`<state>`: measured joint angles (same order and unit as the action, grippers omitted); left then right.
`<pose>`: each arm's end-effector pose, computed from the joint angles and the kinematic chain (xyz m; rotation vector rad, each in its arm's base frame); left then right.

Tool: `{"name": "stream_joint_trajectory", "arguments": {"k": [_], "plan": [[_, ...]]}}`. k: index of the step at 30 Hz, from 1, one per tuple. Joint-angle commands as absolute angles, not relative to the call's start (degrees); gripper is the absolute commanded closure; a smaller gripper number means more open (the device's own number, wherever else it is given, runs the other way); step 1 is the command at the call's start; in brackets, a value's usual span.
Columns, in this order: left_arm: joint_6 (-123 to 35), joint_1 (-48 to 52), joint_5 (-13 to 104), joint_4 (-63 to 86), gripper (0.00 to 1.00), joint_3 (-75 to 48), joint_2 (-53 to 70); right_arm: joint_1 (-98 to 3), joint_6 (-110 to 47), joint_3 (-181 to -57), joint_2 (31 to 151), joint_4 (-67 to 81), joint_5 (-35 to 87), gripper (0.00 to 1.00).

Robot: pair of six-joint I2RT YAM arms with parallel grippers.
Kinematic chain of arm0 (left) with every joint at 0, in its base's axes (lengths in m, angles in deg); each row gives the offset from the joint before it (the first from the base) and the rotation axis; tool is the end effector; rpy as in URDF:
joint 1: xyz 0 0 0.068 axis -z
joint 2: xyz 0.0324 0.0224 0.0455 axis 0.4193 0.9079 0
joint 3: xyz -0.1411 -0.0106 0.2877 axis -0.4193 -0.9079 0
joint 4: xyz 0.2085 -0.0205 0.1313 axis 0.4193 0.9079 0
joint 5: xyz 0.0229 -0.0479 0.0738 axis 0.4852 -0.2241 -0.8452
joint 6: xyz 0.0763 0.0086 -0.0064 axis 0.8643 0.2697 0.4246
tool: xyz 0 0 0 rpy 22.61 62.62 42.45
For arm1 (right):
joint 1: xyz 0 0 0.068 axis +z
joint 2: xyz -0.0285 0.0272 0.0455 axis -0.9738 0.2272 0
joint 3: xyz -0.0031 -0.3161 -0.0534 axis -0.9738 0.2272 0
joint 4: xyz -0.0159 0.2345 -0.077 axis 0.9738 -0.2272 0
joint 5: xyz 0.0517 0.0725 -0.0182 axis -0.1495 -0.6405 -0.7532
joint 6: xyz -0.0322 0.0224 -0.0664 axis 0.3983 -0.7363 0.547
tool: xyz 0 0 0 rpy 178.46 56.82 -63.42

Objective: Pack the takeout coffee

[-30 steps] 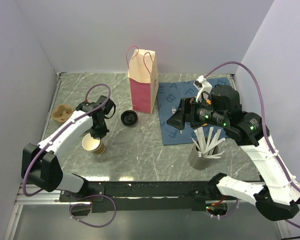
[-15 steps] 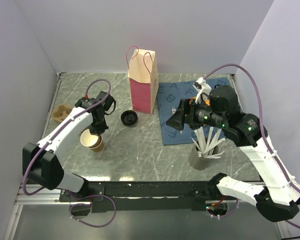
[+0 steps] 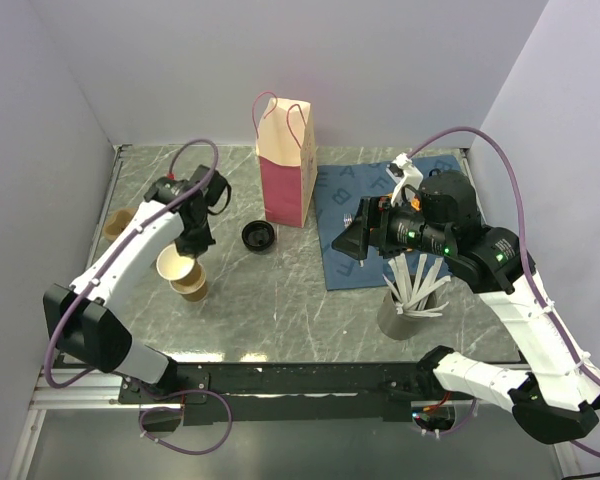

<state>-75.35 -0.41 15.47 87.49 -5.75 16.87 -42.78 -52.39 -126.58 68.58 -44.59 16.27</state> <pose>0.2350 -0.0796 0.3380 -0.5015 2.6954 0.2787 0.1239 0.1077 0.4675 -0.3248 2.1528 0.9569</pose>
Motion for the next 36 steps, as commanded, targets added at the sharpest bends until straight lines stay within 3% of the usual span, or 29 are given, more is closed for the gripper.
{"name": "stream_joint_trajectory", "arguments": {"k": [1, 12, 23, 33, 36], "plan": [[-74.4, -0.3, 13.4, 91.9, 0.99, 4.2, 17.1, -43.0, -51.1, -129.1, 68.6, -43.8, 16.8, 0.05], [-72.5, 3.6, 25.3, 89.6, 0.99, 14.5, 19.7, -43.0, -51.0, -131.5, 68.5, -44.4, 19.6, 0.06], [-79.0, 21.7, 26.0, 85.1, 0.98, 11.9, 30.5, -43.0, -55.2, -131.6, 58.4, -48.5, 39.0, 0.06], [-81.1, 31.1, 21.8, 86.6, 0.97, 17.4, 44.1, -43.1, -55.4, -127.8, 52.5, -49.8, 39.4, 0.05], [-81.4, 31.9, 22.3, 85.2, 0.92, 16.1, 44.8, -43.1, -55.3, -127.9, 52.2, -50.1, 39.0, 0.05]]}}
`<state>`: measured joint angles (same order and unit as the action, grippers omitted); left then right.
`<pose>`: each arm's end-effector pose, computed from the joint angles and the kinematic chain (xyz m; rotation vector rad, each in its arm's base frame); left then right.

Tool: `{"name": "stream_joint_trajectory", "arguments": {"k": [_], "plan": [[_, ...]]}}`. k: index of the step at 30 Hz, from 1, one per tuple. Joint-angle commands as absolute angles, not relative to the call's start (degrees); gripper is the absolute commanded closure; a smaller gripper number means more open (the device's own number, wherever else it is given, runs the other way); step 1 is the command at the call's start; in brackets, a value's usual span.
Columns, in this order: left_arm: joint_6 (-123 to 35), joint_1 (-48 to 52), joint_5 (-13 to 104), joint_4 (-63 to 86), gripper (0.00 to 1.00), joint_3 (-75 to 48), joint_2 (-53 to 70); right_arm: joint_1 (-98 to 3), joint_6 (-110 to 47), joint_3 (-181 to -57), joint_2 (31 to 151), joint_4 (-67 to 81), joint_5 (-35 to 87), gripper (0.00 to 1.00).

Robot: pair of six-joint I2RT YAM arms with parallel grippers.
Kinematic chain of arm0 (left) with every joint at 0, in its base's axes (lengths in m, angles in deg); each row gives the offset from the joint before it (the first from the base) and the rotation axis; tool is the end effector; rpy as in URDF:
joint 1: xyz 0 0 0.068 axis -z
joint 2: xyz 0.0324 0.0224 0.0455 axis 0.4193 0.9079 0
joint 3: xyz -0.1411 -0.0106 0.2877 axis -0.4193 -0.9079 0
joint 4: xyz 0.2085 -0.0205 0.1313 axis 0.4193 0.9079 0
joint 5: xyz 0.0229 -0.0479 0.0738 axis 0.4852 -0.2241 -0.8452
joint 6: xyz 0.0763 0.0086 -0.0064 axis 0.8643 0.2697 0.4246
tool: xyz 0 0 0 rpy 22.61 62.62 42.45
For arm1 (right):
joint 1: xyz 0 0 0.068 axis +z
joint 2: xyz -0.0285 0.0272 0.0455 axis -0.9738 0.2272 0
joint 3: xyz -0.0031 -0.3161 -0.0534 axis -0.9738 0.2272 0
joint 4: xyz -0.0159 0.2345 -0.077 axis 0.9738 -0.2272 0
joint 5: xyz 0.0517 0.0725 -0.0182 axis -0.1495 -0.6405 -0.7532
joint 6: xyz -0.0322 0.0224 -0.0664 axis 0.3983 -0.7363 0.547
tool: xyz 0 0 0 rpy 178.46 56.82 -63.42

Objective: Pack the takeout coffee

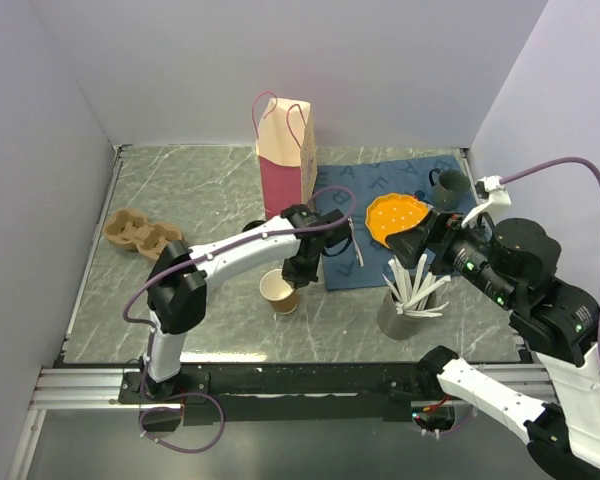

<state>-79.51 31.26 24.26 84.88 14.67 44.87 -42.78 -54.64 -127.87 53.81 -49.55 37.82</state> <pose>0.2301 -0.3150 0.2819 0.2004 2.8766 0.0630 0.0557 0.0321 0.4860 -0.0211 1.9203 0.6985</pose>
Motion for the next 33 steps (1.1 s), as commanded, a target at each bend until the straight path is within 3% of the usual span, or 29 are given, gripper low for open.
{"name": "stream_joint_trajectory", "arguments": {"k": [1, 2, 7, 8, 10, 15, 26, 33], "plan": [[-81.5, 32.1, 22.4, 84.9, 0.89, 15.7, 44.8, -43.0, -55.2, -128.1, 52.3, -50.2, 39.1, 0.05], [-81.7, 32.3, 22.6, 84.8, 0.81, 15.8, 45.0, -43.0, -54.9, -128.2, 52.4, -50.4, 39.0, 0.05], [-82.5, 32.6, 21.0, 85.9, 0.61, 19.3, 43.0, -43.0, -54.1, -128.9, 53.0, -50.5, 38.7, 0.05], [-82.7, 32.6, 20.6, 86.3, 0.47, 20.3, 42.6, -43.0, -53.9, -128.9, 53.1, -50.5, 38.4, 0.05], [-82.9, 32.3, 18.9, 87.9, 0.42, 24.4, 41.7, -43.0, -53.4, -129.0, 53.1, -50.9, 38.2, 0.05], [-83.6, 29.8, 16.8, 88.8, 0.43, 29.3, 39.4, -43.0, -52.8, -128.7, 53.2, -51.1, 38.6, 0.05], [-70.7, 12.6, 28.3, 56.0, 0.44, -1.5, 21.8, -43.0, -52.8, -124.4, 51.4, -49.5, 35.7, 0.06], [-58.7, 9.1, 31.5, 43.5, 0.47, -6.4, 28.1, -43.0, -55.8, -122.2, 51.7, -49.4, 36.2, 0.08]]}}
